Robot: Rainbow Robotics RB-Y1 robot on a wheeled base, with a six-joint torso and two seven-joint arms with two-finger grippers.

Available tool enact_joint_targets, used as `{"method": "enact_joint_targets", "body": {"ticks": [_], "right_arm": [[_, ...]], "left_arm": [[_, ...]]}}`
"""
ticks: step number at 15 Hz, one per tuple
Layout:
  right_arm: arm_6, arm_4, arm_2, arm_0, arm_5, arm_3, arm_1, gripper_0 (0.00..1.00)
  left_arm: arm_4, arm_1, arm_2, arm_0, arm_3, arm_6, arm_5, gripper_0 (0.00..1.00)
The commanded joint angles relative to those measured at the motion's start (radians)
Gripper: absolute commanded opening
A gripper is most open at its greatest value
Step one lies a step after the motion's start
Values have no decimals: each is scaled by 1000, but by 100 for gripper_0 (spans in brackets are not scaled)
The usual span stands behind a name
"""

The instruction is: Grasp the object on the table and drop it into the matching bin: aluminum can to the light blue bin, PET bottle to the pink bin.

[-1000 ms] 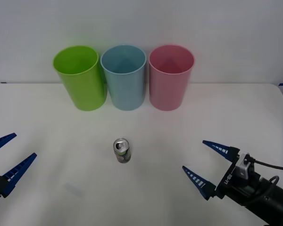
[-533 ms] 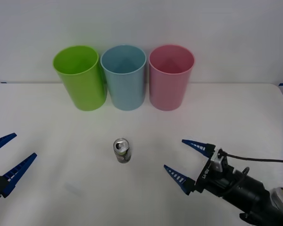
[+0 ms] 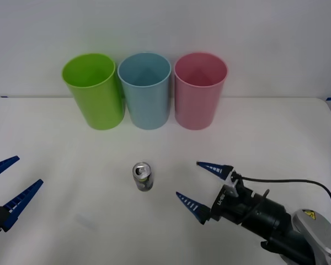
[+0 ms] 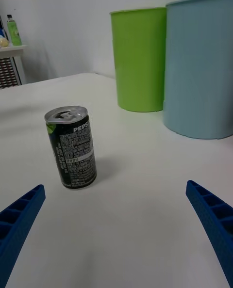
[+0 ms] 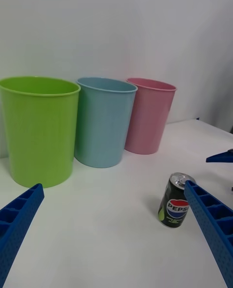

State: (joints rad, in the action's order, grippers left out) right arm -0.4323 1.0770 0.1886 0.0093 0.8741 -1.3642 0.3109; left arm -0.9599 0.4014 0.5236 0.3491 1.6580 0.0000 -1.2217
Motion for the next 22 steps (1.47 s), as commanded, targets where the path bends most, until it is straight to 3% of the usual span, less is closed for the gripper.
{"method": "enact_joint_targets", "body": {"ticks": [1, 7, 22], "right_arm": [[-3, 12, 32, -23, -29, 22, -21, 100], [-34, 14, 97, -114, -50, 129, -58, 100], [-37, 84, 229, -176, -267, 131, -153, 100]], "left_arm": [[0, 0, 0, 0, 0, 0, 0, 100], [0, 0, 0, 0, 0, 0, 0, 100], [0, 0, 0, 0, 0, 0, 0, 100]]}}
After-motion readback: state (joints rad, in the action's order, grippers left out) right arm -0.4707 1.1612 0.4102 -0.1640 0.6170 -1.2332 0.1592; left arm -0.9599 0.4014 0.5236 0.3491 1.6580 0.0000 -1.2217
